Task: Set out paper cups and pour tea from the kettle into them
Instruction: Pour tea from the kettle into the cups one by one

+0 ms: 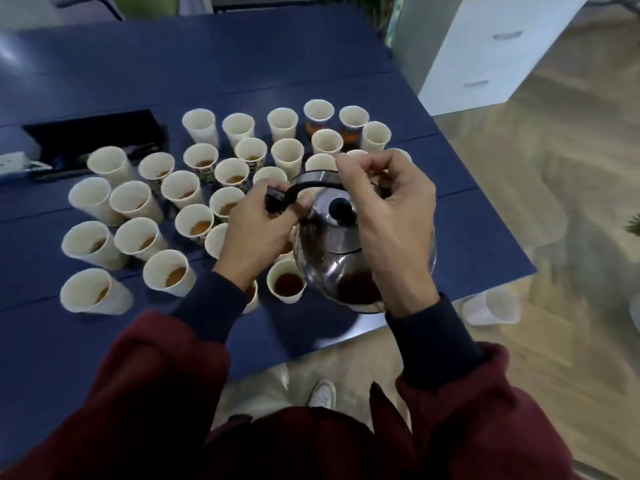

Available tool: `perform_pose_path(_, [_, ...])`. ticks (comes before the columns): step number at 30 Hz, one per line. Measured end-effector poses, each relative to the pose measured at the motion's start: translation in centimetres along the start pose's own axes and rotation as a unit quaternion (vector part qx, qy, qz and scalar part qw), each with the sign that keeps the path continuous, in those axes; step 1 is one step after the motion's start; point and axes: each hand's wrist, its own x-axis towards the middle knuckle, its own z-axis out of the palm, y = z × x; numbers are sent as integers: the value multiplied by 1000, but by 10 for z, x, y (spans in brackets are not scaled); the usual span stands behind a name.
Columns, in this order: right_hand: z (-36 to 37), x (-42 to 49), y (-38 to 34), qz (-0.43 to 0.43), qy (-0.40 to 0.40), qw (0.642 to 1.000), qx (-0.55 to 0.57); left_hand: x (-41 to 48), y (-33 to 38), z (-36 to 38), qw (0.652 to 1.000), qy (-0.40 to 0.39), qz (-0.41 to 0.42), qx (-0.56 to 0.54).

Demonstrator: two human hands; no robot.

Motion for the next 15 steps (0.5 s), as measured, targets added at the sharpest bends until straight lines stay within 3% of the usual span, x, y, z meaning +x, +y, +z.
perform_pose_path(7, [-36,26,15,21,11,1000,-16,37,19,29,999,19,30,8])
perform_pose_path(12, [-66,43,23,-16,-8,982,-187,49,32,59,997,-7,48,61])
perform_pose_path(15, [-86,61,35,-36,21,960,-278,58,45,80,994,-10,54,93])
